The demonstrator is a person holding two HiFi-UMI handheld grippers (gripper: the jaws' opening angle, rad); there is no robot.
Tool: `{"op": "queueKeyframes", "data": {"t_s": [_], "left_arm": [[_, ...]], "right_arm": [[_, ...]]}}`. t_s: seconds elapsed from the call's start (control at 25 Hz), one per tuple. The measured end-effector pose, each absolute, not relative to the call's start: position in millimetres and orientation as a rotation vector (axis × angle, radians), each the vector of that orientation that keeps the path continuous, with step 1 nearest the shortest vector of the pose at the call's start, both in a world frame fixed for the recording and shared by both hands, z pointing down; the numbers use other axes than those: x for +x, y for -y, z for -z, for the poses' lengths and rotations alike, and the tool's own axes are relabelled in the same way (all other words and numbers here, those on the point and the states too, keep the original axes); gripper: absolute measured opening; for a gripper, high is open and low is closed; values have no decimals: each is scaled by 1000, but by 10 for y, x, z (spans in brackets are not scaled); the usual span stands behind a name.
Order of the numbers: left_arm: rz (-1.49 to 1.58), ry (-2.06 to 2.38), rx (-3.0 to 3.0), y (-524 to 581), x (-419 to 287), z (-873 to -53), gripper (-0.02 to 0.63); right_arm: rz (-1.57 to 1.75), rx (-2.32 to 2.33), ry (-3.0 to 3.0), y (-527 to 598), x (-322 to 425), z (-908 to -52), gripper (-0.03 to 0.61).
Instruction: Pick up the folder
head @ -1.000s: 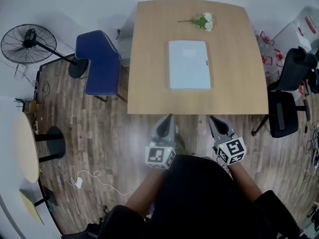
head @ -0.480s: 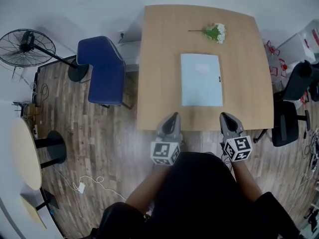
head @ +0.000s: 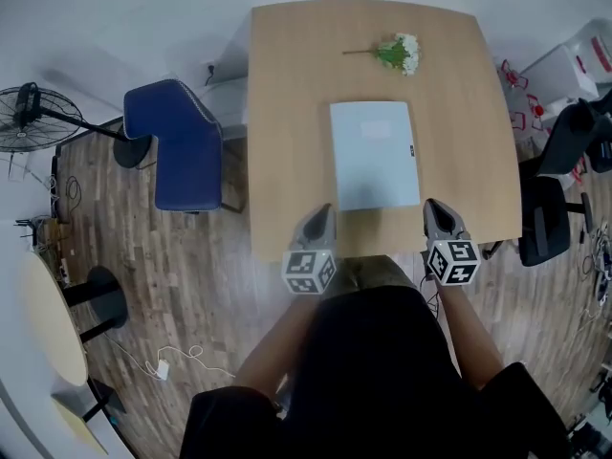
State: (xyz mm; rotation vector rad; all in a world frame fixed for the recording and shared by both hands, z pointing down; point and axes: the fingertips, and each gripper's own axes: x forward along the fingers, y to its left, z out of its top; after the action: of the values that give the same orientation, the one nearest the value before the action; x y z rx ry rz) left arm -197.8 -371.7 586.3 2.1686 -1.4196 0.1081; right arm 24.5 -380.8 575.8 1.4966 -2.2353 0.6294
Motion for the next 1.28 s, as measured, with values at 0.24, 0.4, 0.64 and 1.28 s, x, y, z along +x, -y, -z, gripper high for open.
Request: {"op": "queueKeyframes", "data": {"t_s": [0.24, 0.4, 0.64, 1.28], "left_arm": [[-228, 1378, 2113, 4081, -1803, -6416, 41], [-279, 1369, 2058, 4211, -1735, -6722, 76], [-210, 1247, 1983, 4369, -1580, -7084, 248], [-192, 1023, 1737, 4481, -1333, -7798, 367]], "right_arm": [[-680, 1406, 2236, 4198, 442, -6308, 3], [-775, 1301, 2193, 4338, 575, -6748, 39], [-950, 1222, 2157, 4529, 717, -7200, 239], [-1331, 885, 2149, 4700, 394, -7882, 402]]}}
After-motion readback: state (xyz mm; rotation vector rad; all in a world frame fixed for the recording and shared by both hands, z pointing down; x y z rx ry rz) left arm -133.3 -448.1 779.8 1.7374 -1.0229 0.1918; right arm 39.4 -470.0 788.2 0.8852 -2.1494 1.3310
